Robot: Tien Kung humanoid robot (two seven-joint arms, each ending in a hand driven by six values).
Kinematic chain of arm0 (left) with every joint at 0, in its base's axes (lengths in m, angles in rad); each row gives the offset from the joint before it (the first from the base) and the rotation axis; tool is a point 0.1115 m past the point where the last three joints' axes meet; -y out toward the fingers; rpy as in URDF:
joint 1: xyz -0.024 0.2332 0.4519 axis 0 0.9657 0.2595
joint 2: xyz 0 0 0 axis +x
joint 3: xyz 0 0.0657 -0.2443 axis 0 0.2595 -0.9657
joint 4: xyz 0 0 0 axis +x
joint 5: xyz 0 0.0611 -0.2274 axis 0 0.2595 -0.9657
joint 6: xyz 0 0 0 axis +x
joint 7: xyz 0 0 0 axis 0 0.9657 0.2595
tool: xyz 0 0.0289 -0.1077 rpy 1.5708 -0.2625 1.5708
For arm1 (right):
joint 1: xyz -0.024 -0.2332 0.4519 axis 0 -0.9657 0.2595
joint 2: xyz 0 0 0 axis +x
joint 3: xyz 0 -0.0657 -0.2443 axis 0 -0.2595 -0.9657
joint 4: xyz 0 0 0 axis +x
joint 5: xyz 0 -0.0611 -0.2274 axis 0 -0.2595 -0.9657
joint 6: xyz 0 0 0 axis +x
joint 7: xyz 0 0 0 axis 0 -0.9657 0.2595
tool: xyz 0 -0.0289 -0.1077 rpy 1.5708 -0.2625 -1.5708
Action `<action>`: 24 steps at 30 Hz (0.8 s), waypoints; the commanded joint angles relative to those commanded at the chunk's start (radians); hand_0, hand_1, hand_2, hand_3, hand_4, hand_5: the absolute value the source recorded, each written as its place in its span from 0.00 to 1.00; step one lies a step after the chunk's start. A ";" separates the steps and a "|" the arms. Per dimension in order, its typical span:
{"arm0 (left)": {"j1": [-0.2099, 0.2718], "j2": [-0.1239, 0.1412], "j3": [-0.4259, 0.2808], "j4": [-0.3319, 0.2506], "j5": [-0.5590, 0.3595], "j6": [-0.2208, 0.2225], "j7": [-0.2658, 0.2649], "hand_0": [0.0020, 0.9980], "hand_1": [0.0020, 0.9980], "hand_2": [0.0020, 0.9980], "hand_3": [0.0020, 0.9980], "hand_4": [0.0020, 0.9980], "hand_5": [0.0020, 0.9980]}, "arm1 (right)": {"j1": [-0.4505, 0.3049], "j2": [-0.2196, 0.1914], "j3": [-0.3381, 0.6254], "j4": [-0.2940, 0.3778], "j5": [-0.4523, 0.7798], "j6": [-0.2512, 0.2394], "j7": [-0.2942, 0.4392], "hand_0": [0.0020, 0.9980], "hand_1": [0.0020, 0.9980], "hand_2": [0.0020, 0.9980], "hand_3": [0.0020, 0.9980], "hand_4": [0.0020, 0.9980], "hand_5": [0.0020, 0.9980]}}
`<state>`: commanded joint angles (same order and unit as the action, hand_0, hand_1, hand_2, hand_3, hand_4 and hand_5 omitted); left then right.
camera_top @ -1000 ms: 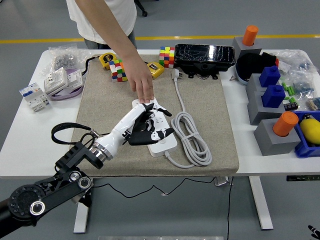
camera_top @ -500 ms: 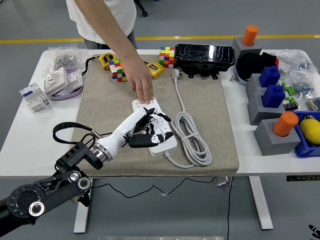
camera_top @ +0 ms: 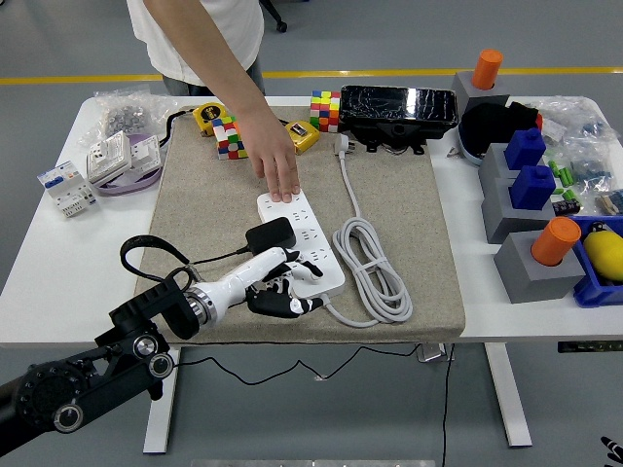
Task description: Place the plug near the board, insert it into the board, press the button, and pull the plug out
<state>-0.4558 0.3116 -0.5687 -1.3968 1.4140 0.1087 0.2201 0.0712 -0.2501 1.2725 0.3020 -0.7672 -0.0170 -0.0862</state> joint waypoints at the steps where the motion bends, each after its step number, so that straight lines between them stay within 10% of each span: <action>1: -0.001 0.000 0.001 0.001 0.000 -0.002 0.004 0.07 0.06 0.13 0.79 0.77 0.27 | 0.000 0.000 0.000 0.000 0.000 0.000 0.000 0.53 0.63 0.61 0.55 0.89 0.41; 24: -0.005 -0.017 0.020 0.028 0.034 -0.028 0.061 0.07 0.06 0.13 0.82 0.80 0.29 | -0.006 0.002 0.005 -0.001 -0.001 0.000 0.000 0.53 0.63 0.61 0.55 0.89 0.41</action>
<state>-0.4606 0.2941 -0.5489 -1.3693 1.4475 0.0803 0.2813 0.0648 -0.2476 1.2777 0.3007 -0.7680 -0.0172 -0.0859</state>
